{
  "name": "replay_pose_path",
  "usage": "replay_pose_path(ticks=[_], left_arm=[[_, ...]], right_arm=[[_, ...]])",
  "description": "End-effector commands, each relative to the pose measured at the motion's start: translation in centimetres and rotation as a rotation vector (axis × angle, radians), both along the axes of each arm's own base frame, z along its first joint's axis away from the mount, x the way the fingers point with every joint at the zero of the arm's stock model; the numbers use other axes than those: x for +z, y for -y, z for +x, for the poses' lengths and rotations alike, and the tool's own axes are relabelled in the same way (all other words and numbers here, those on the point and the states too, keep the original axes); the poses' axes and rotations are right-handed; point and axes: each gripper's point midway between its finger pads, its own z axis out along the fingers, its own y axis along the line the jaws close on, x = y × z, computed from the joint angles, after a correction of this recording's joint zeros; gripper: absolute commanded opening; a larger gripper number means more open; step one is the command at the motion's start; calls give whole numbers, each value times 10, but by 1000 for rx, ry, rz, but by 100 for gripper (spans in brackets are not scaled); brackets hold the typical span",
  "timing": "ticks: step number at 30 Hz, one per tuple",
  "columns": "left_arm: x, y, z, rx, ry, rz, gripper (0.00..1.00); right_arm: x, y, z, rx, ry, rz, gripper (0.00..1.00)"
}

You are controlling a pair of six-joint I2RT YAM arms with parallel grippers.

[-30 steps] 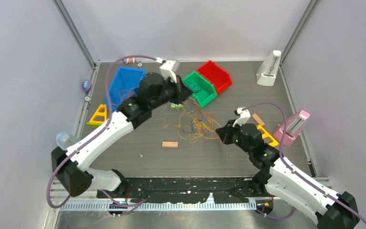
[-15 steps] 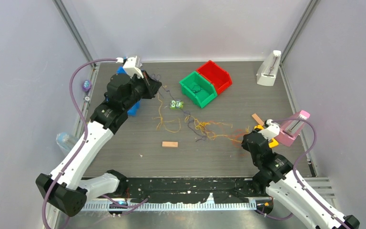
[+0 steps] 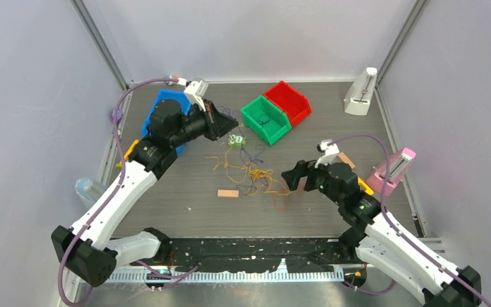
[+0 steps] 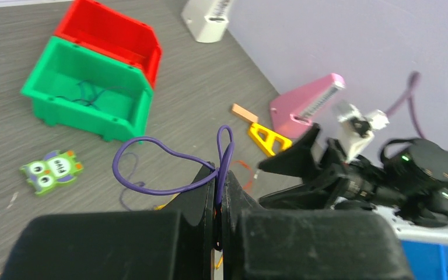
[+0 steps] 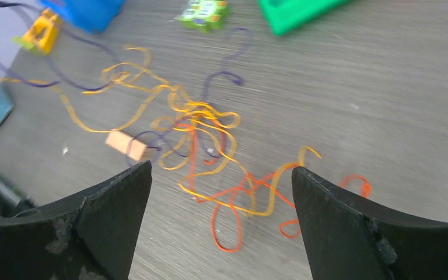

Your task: Untangle the cables

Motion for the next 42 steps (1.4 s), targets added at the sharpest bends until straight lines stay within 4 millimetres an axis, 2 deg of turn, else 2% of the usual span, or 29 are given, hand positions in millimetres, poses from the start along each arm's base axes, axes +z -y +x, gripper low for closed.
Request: replay_pose_path(ticks=[1, 2, 4, 6, 8, 14, 20, 23, 27, 29, 30, 31, 34, 36, 39, 42], left_arm=[[54, 18, -26, -135, 109, -99, 0], [58, 19, -29, -146, 113, -108, 0], [68, 20, -35, -166, 125, -122, 0], [78, 20, -41, -184, 140, -136, 0], [88, 22, -48, -210, 155, -146, 0], [110, 31, -64, -295, 156, -189, 0], [129, 34, -73, -341, 158, -260, 0], [131, 36, -73, -352, 145, -270, 0], [139, 39, -76, -381, 140, -305, 0], [144, 40, -80, -401, 142, -320, 0], [146, 41, -80, -407, 151, -319, 0], [148, 39, -80, -400, 169, -309, 0], [146, 30, -70, -324, 200, -228, 0], [144, 20, -62, -261, 215, -180, 0], [139, 3, -46, -165, 242, -123, 0], [122, -17, -23, -44, 208, -61, 0]], right_arm=[[54, -61, 0, 319, 223, 84, 95], [62, -68, 1, 344, 262, 104, 95], [54, -81, 4, 385, 264, 89, 95], [58, -91, 6, 411, 300, 81, 95], [47, -103, 13, 422, 297, 53, 94], [40, -131, 33, 440, 307, 98, 86], [45, -158, 34, 506, 333, 170, 80], [49, -162, 34, 513, 350, 200, 74], [51, -161, 37, 494, 353, 204, 58], [49, -160, 39, 479, 342, 203, 36], [49, -159, 42, 459, 336, 201, 15], [45, -157, 43, 444, 305, 197, 10], [29, -138, 52, 315, 248, 178, 6], [4, -110, 57, 168, 168, 144, 5], [-25, -53, 63, -106, 60, 129, 5], [-61, 13, 56, -382, -114, 107, 5]])
